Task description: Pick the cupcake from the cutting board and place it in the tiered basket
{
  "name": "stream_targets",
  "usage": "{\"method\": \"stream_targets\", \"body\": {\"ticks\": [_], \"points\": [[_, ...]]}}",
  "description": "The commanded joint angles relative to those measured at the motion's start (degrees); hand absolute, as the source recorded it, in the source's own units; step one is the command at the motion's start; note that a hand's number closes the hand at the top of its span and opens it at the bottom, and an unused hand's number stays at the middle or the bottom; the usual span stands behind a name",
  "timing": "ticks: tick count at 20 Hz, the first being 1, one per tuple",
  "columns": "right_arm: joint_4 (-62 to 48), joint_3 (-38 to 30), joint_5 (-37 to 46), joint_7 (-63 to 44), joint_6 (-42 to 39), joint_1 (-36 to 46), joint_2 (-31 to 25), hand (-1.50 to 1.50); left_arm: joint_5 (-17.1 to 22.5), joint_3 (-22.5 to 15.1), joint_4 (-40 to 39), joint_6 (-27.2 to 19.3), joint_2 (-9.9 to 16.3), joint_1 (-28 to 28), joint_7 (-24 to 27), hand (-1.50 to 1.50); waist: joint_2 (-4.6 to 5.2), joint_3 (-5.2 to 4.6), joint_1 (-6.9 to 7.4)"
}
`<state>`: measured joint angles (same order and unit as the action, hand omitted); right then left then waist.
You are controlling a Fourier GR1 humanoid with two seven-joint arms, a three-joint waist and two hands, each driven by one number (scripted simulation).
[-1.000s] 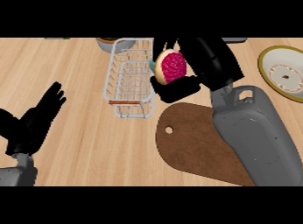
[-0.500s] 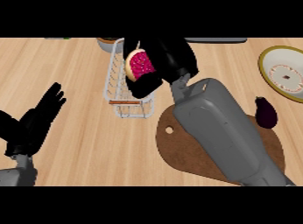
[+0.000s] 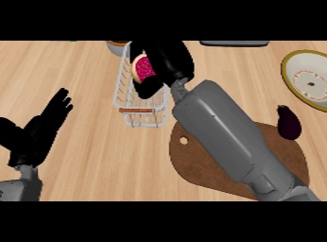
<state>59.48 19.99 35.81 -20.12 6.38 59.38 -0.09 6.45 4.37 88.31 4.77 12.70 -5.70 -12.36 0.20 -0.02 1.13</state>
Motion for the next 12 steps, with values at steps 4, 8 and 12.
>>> {"method": "stream_targets", "body": {"ticks": [4, 8, 12], "points": [[-8.0, 1.5, 0.1, 2.0, 9.5, 5.0, 0.1, 1.5, 0.1, 1.1, -1.4, 1.4, 0.0, 1.2, 3.0, 0.0, -0.02, -0.01, 0.06], [-13.4, 3.3, -9.4, 4.3, 18.8, 7.6, 0.1, 1.5, -1.4, -2.1, 2.0, 0.2, -1.6, 0.9, -1.4, 0.0, 0.2, 0.0, 1.4], [-16.5, 6.7, -10.9, 8.1, 19.4, 6.7, 0.1, -1.5, -1.4, -0.3, 1.2, -1.0, -1.7, -0.8, -1.3, 0.0, 0.06, 0.0, 0.48]]}}
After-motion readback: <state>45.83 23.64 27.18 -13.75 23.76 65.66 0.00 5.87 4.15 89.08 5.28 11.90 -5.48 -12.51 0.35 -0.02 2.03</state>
